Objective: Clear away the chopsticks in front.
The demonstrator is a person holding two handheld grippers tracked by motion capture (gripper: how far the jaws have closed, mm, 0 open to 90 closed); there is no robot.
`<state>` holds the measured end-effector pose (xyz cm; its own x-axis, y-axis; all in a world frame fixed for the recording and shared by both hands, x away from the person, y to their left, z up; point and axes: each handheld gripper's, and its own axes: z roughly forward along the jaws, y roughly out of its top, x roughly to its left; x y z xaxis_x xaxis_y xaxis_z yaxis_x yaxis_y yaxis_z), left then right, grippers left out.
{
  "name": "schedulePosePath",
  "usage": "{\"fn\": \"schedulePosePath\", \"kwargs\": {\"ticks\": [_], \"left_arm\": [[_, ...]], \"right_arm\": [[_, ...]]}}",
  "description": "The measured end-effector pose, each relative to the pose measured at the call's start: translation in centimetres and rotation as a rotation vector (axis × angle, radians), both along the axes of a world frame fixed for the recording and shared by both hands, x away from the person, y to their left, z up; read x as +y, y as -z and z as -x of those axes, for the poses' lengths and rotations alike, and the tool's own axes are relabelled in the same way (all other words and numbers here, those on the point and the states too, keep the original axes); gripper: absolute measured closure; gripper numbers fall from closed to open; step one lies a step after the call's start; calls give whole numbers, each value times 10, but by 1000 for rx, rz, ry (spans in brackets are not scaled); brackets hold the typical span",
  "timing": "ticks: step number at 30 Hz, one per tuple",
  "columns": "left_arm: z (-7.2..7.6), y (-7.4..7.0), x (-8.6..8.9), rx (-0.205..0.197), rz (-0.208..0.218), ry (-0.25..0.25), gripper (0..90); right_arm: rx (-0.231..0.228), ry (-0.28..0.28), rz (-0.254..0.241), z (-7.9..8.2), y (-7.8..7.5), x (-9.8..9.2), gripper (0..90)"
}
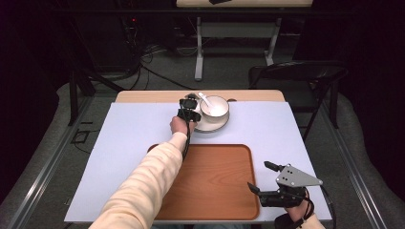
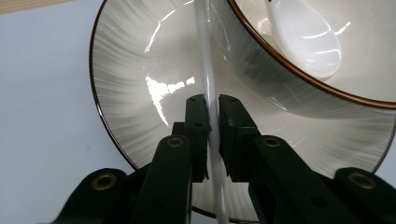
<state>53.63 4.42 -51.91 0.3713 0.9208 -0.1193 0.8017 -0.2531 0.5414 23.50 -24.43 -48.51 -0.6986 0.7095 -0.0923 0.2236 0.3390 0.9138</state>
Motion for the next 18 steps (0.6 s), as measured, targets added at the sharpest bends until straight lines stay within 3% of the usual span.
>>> {"fn": "schedulePosePath", "kwargs": {"ticks": [6, 18], "left_arm": [[-1, 1, 1, -12, -8, -17, 838], [-2, -6, 17, -26, 39, -62, 842]], "right_arm": [[0, 0, 0, 0, 0, 0, 144], [-1, 1, -1, 0, 0, 0, 144]]}}
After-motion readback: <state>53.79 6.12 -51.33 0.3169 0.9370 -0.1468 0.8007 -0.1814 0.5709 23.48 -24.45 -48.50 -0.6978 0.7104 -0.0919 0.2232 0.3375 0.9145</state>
